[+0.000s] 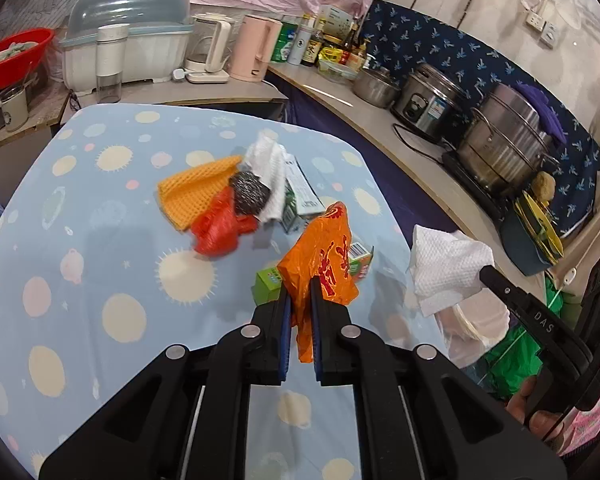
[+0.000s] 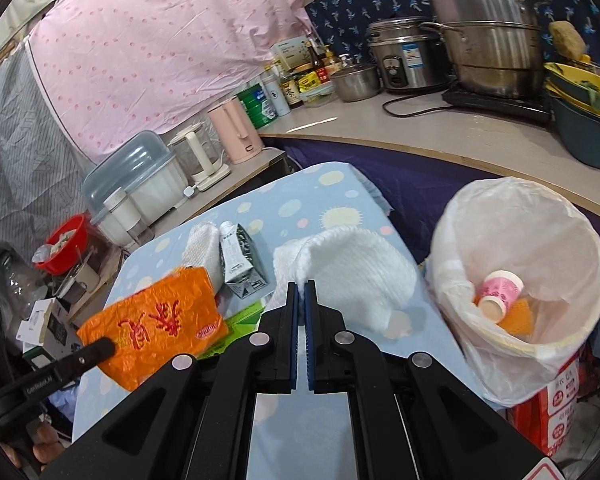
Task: Collect trash
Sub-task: 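Carry the held orange bag and paper towel over the white bin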
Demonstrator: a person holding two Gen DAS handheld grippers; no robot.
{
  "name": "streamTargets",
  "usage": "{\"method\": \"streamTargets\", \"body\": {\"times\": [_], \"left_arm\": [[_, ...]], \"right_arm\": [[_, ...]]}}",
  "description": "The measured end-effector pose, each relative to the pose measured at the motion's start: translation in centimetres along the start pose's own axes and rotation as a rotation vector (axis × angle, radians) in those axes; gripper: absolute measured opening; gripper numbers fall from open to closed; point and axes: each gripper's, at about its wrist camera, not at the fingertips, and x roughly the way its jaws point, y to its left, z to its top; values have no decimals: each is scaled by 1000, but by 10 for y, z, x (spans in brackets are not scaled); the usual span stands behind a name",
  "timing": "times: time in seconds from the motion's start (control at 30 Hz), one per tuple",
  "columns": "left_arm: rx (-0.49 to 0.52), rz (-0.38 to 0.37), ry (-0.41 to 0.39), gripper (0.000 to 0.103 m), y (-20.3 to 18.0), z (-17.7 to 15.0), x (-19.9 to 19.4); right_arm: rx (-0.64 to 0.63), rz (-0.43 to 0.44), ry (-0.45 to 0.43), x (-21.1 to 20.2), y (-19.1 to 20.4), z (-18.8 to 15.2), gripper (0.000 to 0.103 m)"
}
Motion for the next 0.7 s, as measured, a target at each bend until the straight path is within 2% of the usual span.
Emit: {"method": "streamTargets", "body": {"times": [0.4,0.7], "left_arm": [[109,-65,12,8,-71,-12,0],[209,-149,-5,8,-149,-7,12]], "right_arm": [[74,-53,-85,-55,-57,5,4],[134,-118,-138,-85,-112,16,4]]}}
